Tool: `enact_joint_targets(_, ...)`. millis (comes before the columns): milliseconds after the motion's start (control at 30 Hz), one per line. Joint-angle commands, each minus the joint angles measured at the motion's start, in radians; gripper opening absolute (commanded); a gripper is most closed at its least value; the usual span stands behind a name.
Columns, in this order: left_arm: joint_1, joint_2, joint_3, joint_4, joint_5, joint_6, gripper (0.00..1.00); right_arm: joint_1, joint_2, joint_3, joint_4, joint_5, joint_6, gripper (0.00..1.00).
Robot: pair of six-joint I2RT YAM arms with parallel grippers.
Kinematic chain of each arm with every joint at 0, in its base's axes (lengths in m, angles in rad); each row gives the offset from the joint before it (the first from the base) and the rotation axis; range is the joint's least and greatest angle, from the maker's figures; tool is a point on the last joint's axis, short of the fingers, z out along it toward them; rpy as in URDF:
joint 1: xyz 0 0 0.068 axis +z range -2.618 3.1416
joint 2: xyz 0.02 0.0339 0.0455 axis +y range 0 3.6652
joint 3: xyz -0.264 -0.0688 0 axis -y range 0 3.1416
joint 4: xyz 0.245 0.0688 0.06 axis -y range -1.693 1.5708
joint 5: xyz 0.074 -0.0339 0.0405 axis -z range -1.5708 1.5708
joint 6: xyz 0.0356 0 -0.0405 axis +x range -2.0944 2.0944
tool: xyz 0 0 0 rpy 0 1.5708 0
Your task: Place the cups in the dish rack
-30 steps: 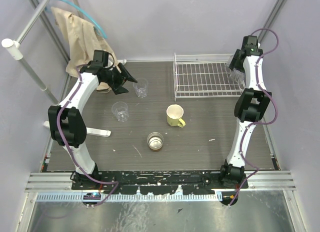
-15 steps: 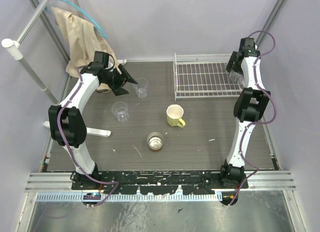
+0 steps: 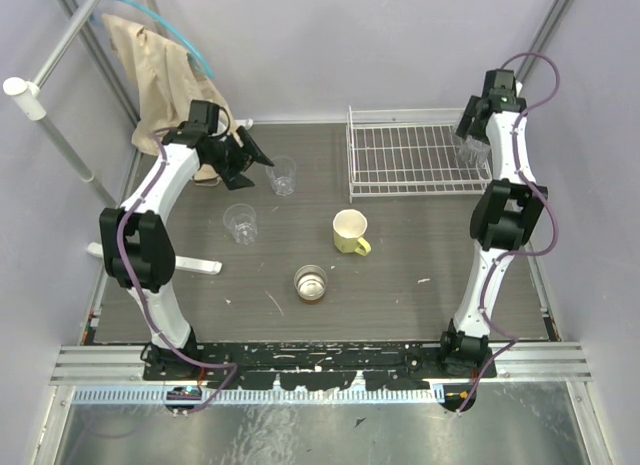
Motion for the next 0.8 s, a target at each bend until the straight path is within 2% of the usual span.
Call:
enact_joint_targets(0, 0.003, 0.058, 0.078, -0.028, -0.047, 0.036, 0.81, -0.005, -0.13, -0.035, 0.043, 0.049, -0.011, 0.91)
enact_joint_targets(200, -0.005, 0.156, 0.189, -0.067, -0.113, 0.044, 0.77, -0.005, -0.218, -0.08, 0.035, 0.042, 0.023, 0.92)
enact_joint_targets(333, -0.018, 0.259, 0.333, -0.155, -0.165, 0.066, 0.7, -0.003, -0.331, -0.178, 0.078, 0.029, 0.063, 0.93)
enact_joint_targets(500, -0.053, 0.376, 0.511, -0.284, -0.236, 0.11, 0.66, -0.001, -0.401, -0.206, 0.076, 0.034, 0.071, 0.93)
enact_joint_targets(767, -0.078, 0.456, 0.583, -0.326, -0.278, 0.123, 0.52, -0.002, -0.483, -0.24, 0.073, 0.024, 0.065, 0.93)
